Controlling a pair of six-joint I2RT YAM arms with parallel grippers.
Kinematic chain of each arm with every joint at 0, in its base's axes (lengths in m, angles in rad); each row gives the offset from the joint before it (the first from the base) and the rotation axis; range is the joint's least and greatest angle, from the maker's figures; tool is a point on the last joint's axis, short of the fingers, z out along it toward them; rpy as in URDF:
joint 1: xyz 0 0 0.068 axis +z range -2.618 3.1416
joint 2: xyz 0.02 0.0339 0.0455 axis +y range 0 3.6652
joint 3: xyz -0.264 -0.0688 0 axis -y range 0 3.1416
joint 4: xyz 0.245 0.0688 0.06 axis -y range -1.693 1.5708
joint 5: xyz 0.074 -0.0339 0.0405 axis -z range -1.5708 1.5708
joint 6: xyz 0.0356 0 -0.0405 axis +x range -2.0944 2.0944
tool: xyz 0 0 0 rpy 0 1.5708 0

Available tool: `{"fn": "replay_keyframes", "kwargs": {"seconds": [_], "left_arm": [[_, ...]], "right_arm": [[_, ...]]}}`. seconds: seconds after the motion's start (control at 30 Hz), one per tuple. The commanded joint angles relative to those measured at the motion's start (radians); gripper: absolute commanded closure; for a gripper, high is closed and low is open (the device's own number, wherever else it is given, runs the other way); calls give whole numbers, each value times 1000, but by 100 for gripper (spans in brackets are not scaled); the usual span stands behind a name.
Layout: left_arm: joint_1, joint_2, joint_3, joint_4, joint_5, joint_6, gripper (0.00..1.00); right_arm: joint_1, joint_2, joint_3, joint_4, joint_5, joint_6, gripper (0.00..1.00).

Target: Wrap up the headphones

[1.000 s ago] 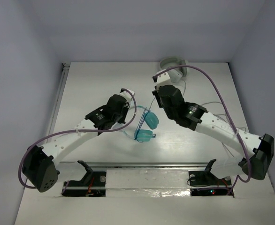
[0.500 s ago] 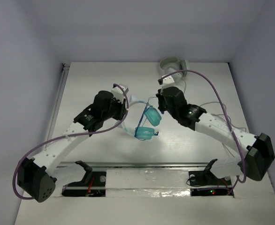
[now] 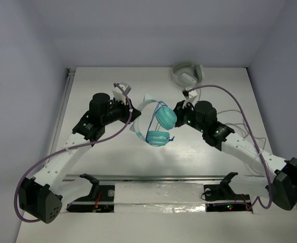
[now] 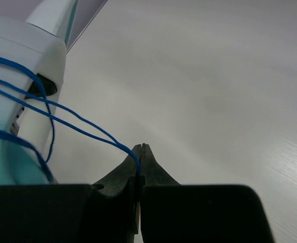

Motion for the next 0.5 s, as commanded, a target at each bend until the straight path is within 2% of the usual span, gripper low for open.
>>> {"fn": "replay_keyframes", "kwargs": {"seconds": [0.0, 0.23, 0.3, 0.43, 0.47], "left_arm": [[12, -34, 31, 152, 162, -101, 100], [22, -69, 73, 181, 153, -169, 100], [22, -82, 80, 193, 124, -182, 100], [22, -89, 57, 270, 154, -233, 100], [22, -88, 54, 270, 154, -242, 100]], "right_arm": [[-2, -7, -18, 153, -85, 57, 100], [-29, -21, -118, 259, -109, 109, 98], [-29, -19, -155, 323, -137, 144, 95], [-29, -14, -227, 463, -158, 207, 87], [-29, -2, -235, 509, -175, 222, 82]]}}
